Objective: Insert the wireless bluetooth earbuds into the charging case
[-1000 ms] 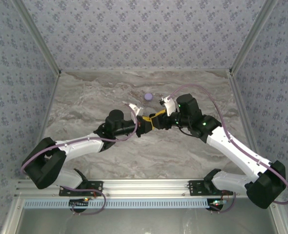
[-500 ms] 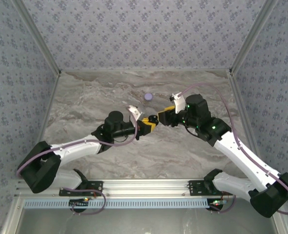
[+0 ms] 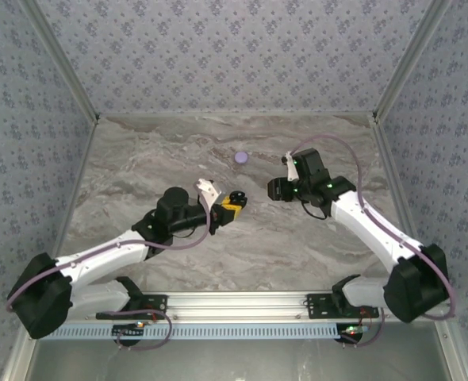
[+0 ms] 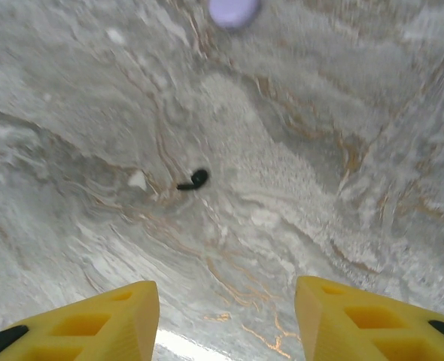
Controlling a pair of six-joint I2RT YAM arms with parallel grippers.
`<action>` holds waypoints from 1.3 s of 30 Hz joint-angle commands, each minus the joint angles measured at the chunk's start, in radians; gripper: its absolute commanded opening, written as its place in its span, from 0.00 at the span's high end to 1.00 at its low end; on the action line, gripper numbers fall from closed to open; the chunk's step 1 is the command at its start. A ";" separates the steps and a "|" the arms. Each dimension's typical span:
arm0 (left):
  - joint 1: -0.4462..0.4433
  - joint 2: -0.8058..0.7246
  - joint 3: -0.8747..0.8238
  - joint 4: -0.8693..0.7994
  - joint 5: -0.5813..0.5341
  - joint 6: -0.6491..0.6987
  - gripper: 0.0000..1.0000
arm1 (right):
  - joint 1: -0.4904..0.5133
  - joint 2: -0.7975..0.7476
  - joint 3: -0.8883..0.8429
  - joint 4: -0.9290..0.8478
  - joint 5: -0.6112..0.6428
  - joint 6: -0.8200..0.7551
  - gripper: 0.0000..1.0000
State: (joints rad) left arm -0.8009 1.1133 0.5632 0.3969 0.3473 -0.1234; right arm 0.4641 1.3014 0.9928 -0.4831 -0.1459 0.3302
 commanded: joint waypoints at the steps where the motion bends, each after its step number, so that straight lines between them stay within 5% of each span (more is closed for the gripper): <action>1: -0.006 -0.059 -0.007 -0.063 -0.048 0.026 0.94 | -0.003 0.066 0.048 -0.025 -0.042 0.043 0.48; 22: -0.007 -0.170 -0.058 -0.100 -0.184 -0.035 0.92 | 0.116 0.487 0.316 -0.087 -0.020 0.149 0.54; 32: -0.007 -0.204 -0.077 -0.107 -0.203 -0.032 0.92 | 0.158 0.658 0.465 -0.113 -0.012 0.120 0.83; 39: -0.006 -0.211 -0.083 -0.104 -0.209 -0.036 0.92 | 0.183 0.754 0.551 -0.165 0.034 0.103 0.87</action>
State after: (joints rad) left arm -0.8009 0.9226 0.4808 0.2863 0.1551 -0.1505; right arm 0.6346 2.0247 1.5017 -0.5907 -0.1444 0.4511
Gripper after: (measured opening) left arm 0.188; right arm 0.130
